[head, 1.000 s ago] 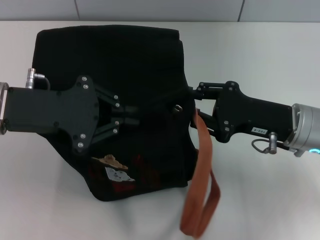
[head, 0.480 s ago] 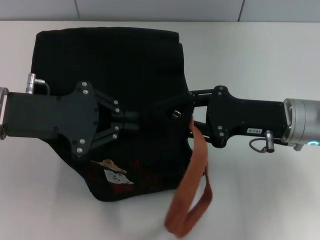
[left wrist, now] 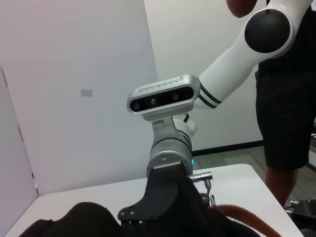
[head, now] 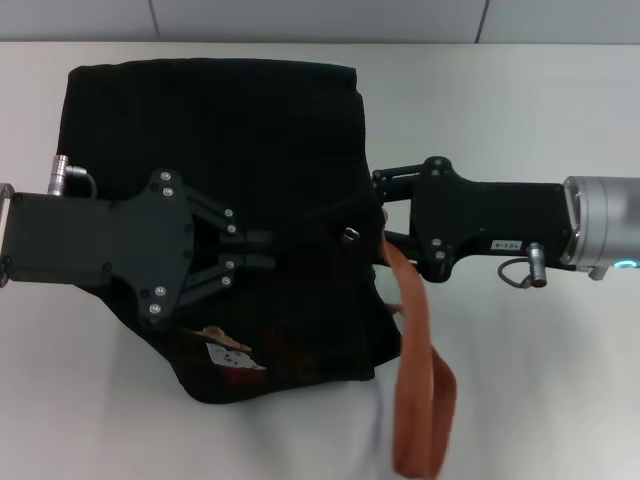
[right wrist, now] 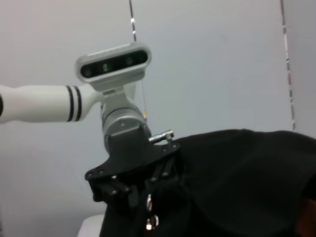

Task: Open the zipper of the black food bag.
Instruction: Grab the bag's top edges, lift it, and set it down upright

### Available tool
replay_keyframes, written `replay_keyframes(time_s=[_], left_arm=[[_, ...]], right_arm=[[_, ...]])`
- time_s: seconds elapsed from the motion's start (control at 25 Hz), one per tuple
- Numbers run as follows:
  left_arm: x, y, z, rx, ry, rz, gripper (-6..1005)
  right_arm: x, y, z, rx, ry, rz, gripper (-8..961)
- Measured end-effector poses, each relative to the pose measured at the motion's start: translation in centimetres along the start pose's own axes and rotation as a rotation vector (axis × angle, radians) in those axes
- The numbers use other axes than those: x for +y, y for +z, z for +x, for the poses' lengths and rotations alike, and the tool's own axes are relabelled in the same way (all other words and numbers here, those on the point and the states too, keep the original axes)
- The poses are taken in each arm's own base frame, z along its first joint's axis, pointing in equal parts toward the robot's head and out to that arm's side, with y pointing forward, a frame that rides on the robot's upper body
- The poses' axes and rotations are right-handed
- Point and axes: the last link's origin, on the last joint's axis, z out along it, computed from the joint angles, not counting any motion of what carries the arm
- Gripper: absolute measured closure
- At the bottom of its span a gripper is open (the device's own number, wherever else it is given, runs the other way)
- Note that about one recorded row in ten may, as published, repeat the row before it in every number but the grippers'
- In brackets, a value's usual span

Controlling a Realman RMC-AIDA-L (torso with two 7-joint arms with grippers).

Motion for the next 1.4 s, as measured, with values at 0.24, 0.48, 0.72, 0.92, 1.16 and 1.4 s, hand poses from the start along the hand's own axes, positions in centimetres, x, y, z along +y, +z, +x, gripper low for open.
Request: replay_keyframes(time_s=[0.24, 0.48, 0.72, 0.92, 1.16, 1.4], left_arm=[[0.0, 0.0, 0.0, -0.002, -0.001, -0.002, 907], [0.0, 0.0, 0.0, -0.002, 0.0, -0.002, 907], [0.0, 0.0, 0.0, -0.002, 0.001, -0.001, 906], [0.0, 0.0, 0.0, -0.003, 0.003, -0.001, 906], [0.0, 0.0, 0.0, -0.002, 0.003, 0.001, 906], [-0.1, -0.2, -0.2, 0.01, -0.015, 0.014, 906]], right_arm=[[0.0, 0.8, 0.0, 0.026, -0.003, -0.028, 575], [0.1, 1.4, -0.1, 0.03, -0.002, -0.046, 649], [0.2, 1.6, 0.1, 0.029, 0.008, -0.052, 836], [0.1, 1.4, 0.5, 0.029, 0.014, -0.015, 917], [0.1, -0.2, 1.2, -0.038, 0.017, 0.09, 888], [0.8, -2.1, 2.1, -0.072, -0.01, 0.164, 790]])
